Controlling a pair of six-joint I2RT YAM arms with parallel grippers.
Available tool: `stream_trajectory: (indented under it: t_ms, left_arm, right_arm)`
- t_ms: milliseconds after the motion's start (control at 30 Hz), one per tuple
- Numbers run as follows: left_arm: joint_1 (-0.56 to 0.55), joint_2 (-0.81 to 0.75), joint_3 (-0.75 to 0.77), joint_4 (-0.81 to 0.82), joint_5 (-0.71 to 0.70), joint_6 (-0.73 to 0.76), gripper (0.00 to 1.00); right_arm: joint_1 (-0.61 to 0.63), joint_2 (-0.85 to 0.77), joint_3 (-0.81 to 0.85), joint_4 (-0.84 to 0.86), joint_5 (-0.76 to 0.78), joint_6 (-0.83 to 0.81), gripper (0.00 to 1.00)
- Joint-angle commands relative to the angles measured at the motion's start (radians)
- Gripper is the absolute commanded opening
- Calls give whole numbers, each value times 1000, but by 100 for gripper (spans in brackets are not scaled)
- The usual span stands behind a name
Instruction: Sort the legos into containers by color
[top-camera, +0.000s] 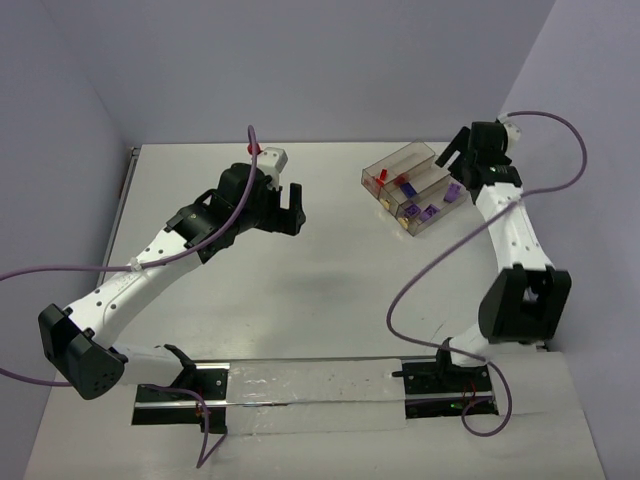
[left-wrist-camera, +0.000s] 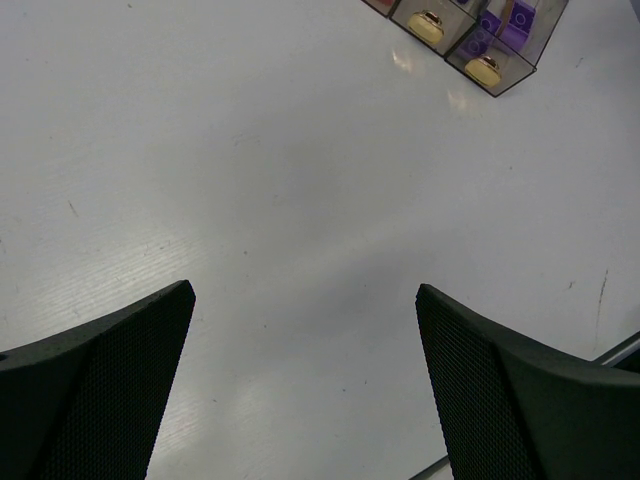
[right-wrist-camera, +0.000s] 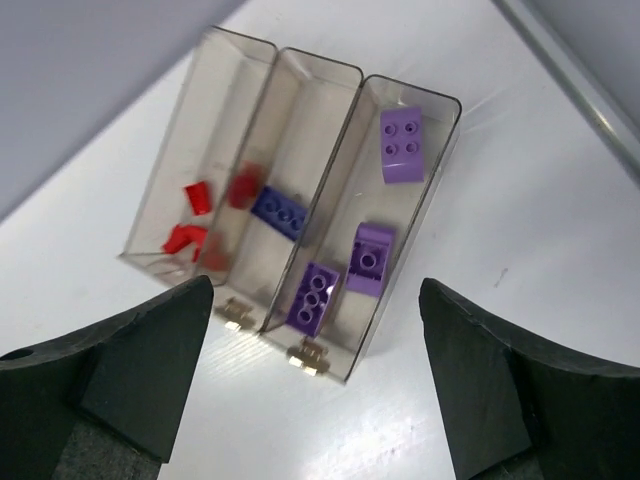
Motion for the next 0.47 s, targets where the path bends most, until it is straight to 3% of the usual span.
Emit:
stream_trajectory:
  t_ms: [0,133,433]
  left_arm:
    - [11,-25,43,36,-21,-20,99]
    - [21,-26,64,37,-5,-14,99]
    - [40,-39,107,47,-12,-28,99]
  right_arm:
    - [26,-217,-127,5,-26,16,91]
    - [35,-405,-254,-20,-31,42,91]
    - [49,-615,-481,-127,23,64,92]
